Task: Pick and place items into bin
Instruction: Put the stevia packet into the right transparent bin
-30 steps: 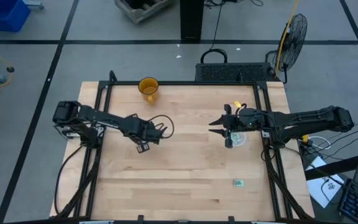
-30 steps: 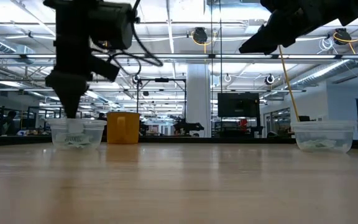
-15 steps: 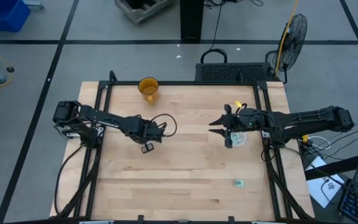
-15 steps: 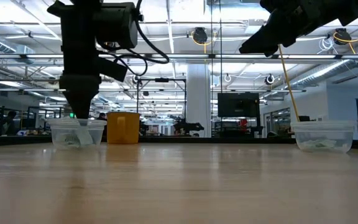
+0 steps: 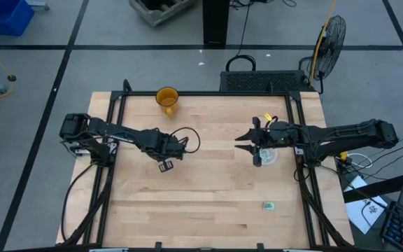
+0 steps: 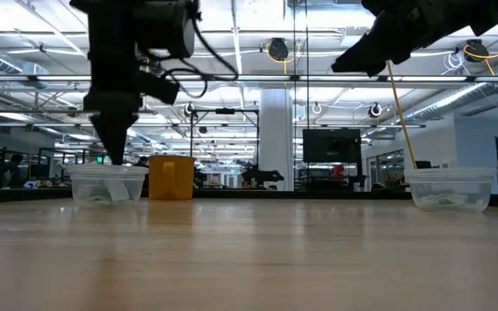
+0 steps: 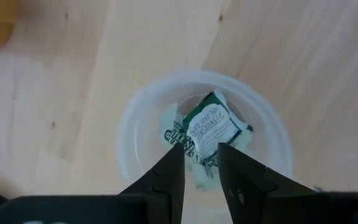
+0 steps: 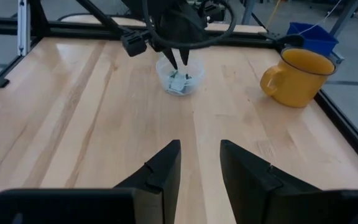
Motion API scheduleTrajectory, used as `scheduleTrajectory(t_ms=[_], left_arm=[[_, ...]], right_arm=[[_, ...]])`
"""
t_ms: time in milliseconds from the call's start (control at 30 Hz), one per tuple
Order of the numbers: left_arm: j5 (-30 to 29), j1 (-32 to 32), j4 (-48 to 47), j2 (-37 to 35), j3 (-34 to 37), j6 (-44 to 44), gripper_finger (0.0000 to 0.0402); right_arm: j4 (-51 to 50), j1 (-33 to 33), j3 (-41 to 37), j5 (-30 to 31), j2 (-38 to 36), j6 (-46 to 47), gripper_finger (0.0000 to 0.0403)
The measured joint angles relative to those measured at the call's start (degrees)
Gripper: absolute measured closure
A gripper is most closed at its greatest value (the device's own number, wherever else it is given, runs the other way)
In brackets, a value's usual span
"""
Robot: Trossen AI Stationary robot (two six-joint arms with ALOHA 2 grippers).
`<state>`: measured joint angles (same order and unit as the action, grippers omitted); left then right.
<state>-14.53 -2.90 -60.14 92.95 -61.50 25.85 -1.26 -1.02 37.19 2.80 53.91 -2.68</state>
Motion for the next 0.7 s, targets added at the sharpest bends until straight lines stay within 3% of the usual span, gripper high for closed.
scheduleTrajectory(t_ms=[200, 333, 533, 633, 700], left_arm=[[-1.96, -0.01, -6.83, 0.00, -11.10, -0.35, 0.0300], [-5.10, 0.00, -7.06, -0.04, -18.29, -2.70, 0.0300], [-8.61, 0.00, -4.82, -0.07, -22.77, -7.17, 0.0300], [-10.59, 0.00, -4.15, -0.07, -22.77, -10.18, 0.0300], [-11.46, 0.00, -3.87, -0.07, -22.72, -11.06, 0.0300]], right_arm=[[3.19, 0.01, 0.00, -0.04, 0.00, 0.46, 0.0298], [-1.16, 1.64, 0.00, -0.20, -0.89, 3.60, 0.0298], [-18.04, 7.45, 0.00, -12.12, -4.34, 13.67, 0.0298], [-25.36, 11.27, 0.00, -18.86, -5.14, 13.23, 0.0298], [-30.14, 13.94, -0.01, -19.62, -5.03, 12.06, 0.0298]])
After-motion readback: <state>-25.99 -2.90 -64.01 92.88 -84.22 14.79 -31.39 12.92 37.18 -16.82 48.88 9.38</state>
